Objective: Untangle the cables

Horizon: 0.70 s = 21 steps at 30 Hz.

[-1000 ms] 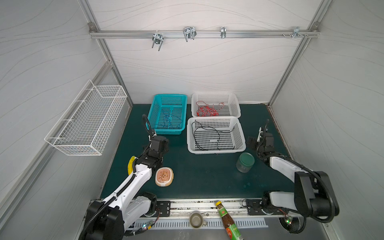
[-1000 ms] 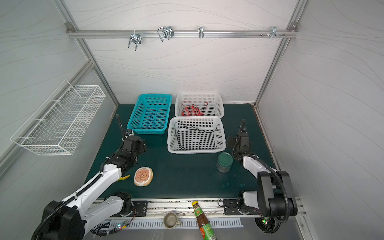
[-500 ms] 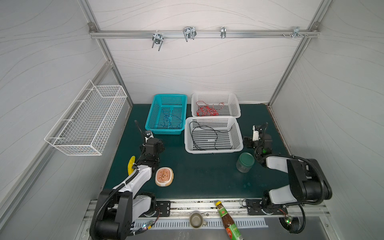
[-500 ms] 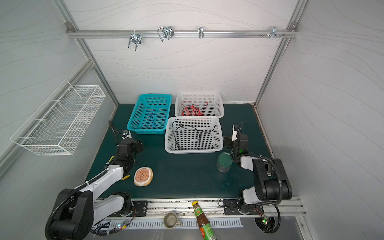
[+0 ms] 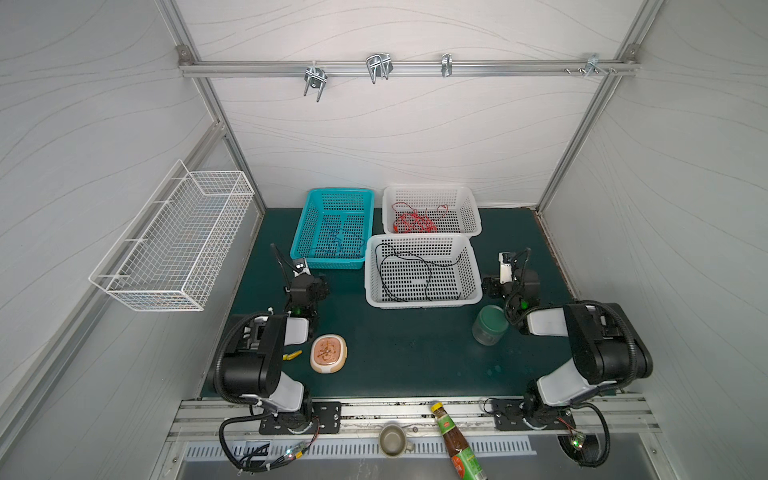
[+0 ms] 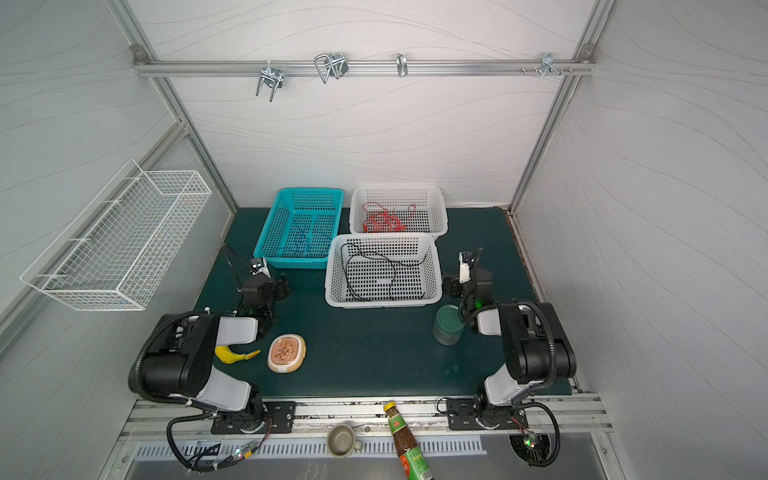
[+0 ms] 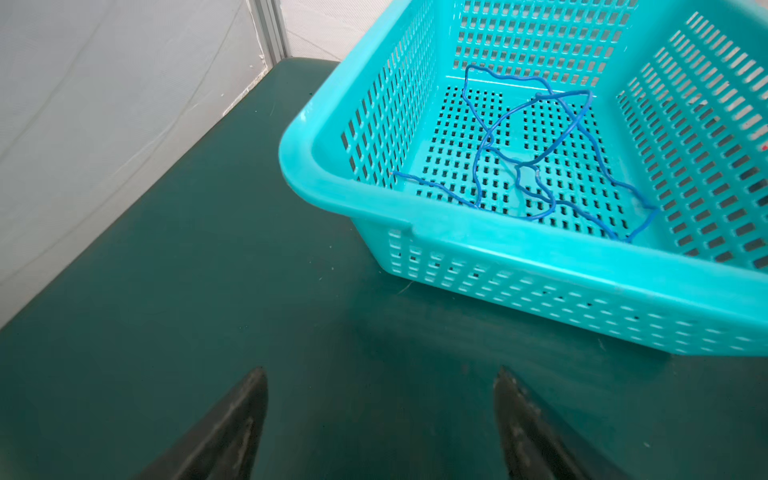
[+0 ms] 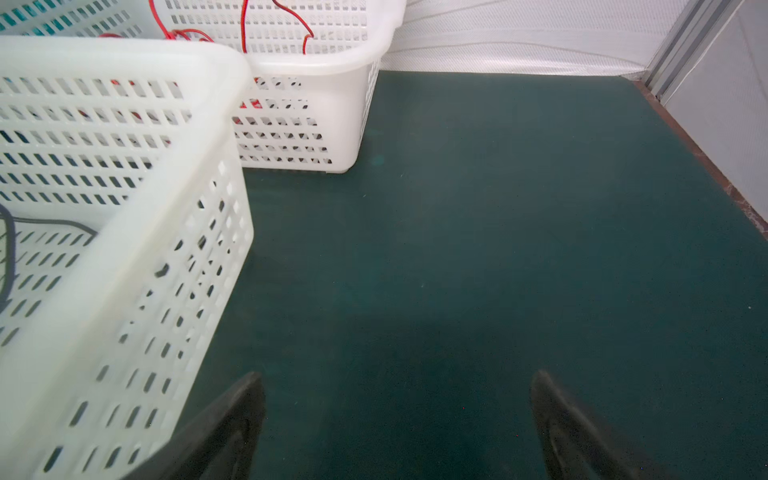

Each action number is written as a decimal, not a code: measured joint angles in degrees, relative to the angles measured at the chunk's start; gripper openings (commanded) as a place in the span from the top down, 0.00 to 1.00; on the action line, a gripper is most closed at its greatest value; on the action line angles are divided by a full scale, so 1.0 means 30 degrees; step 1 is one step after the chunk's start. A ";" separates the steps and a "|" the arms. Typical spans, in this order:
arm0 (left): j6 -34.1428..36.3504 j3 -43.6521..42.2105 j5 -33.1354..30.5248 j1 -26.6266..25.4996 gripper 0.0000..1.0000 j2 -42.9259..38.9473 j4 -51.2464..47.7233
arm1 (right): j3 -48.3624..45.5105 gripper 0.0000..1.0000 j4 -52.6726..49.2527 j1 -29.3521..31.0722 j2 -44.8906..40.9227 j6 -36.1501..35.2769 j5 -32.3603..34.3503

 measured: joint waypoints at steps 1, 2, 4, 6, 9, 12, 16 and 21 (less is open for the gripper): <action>0.0015 -0.0117 0.0124 0.0000 0.14 0.0029 0.0007 | 0.0138 0.01 -0.0124 -0.0095 0.0000 0.0036 -0.0117; 0.0044 -0.0153 0.0153 0.0000 0.01 0.0029 0.0124 | 0.0233 0.01 -0.0182 -0.0197 0.0007 0.0102 -0.0270; 0.0029 0.0036 0.0058 0.0000 0.00 0.0102 0.0197 | 0.0357 0.01 -0.0277 -0.0481 0.0007 0.0204 -0.0576; -0.0066 0.0284 -0.0015 0.0015 0.00 0.0102 0.0102 | 0.0372 0.01 -0.0321 -0.0605 0.0007 0.0284 -0.0750; -0.0066 0.0401 -0.0080 0.0022 0.00 0.0102 0.0291 | 0.0372 0.01 -0.0350 -0.0692 0.0007 0.0321 -0.0860; -0.0066 0.0393 -0.0131 0.0022 0.00 0.0102 0.0262 | 0.0372 0.01 -0.0393 -0.0692 0.0007 0.0321 -0.0911; -0.0066 0.0401 -0.0146 0.0022 0.00 0.0102 0.0255 | 0.0372 0.01 -0.0437 -0.0692 0.0007 0.0321 -0.0918; -0.0066 0.0393 -0.0204 0.0022 0.00 0.0102 0.0248 | 0.0372 0.01 -0.0437 -0.0692 0.0022 0.0313 -0.1239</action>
